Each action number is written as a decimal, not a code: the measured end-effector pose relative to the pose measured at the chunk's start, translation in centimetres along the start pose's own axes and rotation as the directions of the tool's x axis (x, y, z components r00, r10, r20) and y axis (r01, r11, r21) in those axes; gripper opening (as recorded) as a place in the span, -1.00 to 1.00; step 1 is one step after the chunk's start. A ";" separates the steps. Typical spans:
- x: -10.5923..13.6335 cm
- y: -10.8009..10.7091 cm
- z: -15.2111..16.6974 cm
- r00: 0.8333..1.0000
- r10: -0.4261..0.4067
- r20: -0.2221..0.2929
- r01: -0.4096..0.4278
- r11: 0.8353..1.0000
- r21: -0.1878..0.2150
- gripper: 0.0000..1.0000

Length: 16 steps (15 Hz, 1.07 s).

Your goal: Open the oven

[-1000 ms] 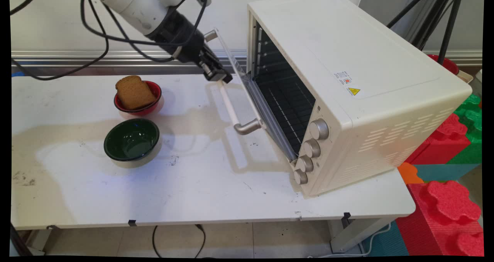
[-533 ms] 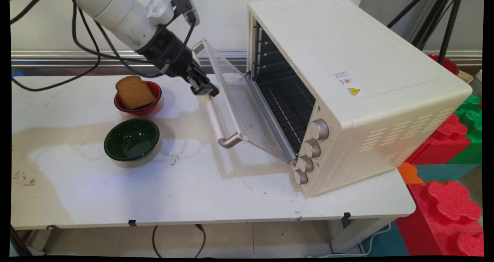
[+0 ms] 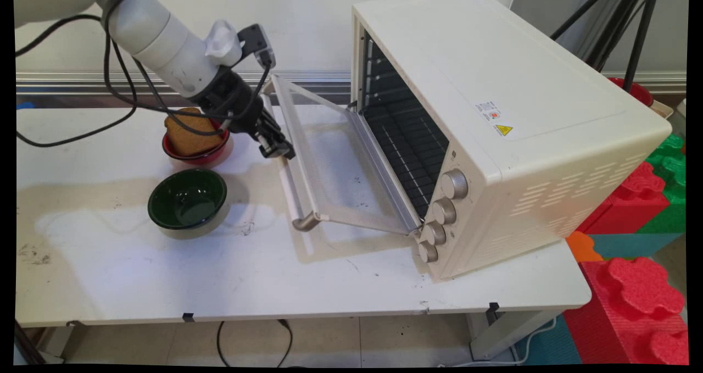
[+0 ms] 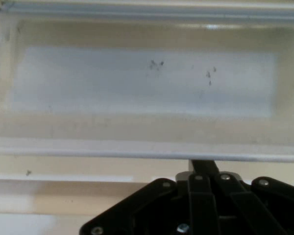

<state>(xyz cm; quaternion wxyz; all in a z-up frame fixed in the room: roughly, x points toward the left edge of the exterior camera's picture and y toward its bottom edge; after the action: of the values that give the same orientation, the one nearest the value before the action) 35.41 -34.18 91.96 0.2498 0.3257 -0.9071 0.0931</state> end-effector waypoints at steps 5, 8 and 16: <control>-1.6 -0.2 1.3 1.000 -0.011 0.028 0.011 1.000 0.004 -1.00; -2.5 -0.3 2.0 0.999 -0.015 0.038 0.015 1.000 0.006 -1.00; -3.7 -0.4 2.5 0.999 -0.018 0.031 0.017 1.000 0.025 -1.00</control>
<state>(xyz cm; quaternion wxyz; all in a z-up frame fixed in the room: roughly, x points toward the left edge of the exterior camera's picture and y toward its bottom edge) 37.20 -33.30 87.91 0.2323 0.3379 -0.9069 0.0969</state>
